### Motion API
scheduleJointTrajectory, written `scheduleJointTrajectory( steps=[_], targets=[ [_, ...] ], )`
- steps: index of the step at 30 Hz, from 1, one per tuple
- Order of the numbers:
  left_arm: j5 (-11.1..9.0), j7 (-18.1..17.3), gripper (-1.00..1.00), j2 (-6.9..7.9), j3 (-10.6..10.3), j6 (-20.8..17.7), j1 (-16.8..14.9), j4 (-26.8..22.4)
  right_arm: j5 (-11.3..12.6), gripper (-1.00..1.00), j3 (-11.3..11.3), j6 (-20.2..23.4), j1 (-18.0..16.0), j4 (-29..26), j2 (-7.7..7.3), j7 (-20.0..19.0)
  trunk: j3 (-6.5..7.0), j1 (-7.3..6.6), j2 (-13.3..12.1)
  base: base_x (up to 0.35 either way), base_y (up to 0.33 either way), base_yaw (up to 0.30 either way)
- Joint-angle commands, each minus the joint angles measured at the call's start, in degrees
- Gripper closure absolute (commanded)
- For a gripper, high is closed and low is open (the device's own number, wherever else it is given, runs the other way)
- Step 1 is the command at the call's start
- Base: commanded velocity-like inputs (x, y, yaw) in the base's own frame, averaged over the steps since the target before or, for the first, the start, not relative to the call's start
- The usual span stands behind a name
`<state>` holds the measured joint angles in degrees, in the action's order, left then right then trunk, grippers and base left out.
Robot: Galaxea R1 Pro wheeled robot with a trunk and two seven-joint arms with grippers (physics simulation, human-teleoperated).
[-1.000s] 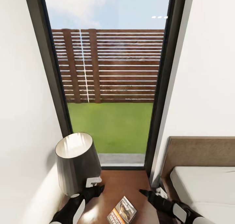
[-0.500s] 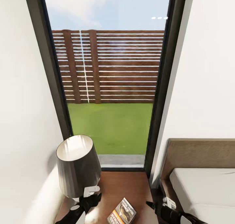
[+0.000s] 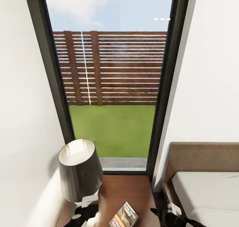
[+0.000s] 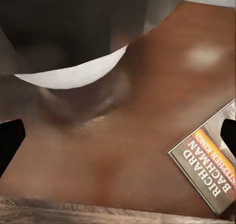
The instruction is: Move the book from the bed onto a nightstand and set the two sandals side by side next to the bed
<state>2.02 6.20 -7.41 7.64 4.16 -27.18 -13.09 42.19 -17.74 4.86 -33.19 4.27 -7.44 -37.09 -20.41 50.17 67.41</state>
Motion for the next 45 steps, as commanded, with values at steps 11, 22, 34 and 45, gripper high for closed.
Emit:
scheduleJointTrajectory(
  steps=[11,22,34,45],
  targets=[
    [0.07,0.37,-1.0,1.31,0.4,2.01,0.08,6.51,0.06,-1.0,-0.28,0.32,2.13,0.38,-0.03,-0.19,1.92,-2.42,-4.38,0.0,0.0,0.0],
    [-0.25,0.39,-1.0,3.82,0.44,3.78,3.71,12.0,-0.11,-1.0,-0.28,0.32,10.35,0.39,-0.03,-0.17,3.89,-4.84,-8.79,0.0,0.0,0.0],
    [-0.19,0.36,-1.0,4.47,0.53,3.83,9.37,12.04,-0.1,-1.0,-0.28,0.32,12.34,0.34,-0.02,-0.2,5.33,-6.59,-12.0,0.0,0.0,0.0],
    [-0.18,0.31,-1.0,4.6,0.53,3.83,9.51,12.03,-0.09,-1.0,-0.28,0.32,12.36,0.3,0.04,-0.25,5.33,-6.59,-12.0,0.0,0.0,0.0]
  ],
)
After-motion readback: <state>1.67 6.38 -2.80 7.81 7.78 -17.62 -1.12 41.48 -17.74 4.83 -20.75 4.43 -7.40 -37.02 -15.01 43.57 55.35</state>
